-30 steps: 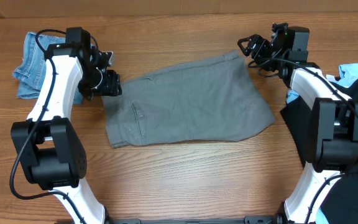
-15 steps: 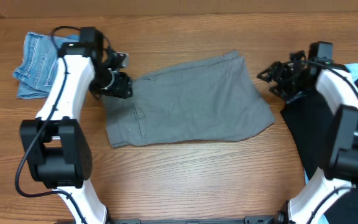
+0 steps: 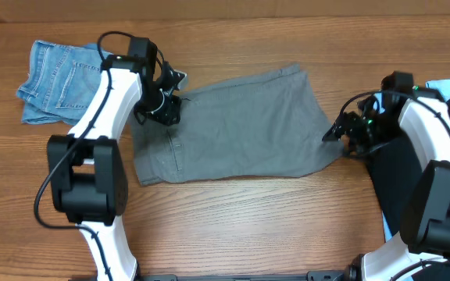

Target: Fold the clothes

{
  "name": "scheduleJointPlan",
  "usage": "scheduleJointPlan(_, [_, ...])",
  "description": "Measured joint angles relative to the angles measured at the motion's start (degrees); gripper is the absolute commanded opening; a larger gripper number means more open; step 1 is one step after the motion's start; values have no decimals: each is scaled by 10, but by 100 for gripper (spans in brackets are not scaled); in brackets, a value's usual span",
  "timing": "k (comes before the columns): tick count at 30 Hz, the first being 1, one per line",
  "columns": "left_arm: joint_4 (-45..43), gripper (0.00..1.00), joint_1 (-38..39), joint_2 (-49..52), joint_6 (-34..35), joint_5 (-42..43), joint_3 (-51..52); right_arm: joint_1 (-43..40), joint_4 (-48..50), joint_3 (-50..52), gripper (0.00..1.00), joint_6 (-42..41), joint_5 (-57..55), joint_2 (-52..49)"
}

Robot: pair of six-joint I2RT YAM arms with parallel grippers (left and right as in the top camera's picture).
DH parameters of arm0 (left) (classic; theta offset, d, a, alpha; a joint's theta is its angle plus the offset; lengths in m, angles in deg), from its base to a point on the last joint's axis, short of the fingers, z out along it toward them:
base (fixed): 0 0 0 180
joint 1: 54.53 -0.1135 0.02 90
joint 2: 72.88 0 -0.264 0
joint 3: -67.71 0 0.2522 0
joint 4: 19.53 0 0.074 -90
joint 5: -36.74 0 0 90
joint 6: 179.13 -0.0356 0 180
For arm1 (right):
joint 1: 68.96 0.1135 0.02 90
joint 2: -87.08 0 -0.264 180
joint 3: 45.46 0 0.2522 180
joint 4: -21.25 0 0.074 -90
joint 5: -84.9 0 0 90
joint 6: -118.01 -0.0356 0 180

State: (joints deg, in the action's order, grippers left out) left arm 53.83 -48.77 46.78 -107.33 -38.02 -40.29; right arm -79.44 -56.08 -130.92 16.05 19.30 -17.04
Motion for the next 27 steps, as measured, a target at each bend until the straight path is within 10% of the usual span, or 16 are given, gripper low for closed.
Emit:
scheduleJointPlan(10, [-3,21,0,66,9,-31,-1,0,173,122,64,-40,-10,0])
scheduleJointPlan(21, [-9,21,-17,66,32,-41,-2,0,209,133,17,-28,2,0])
scheduleJointPlan(27, [-11,27,-47,66,33,-46,-5,1,117,134,33,-33,8,1])
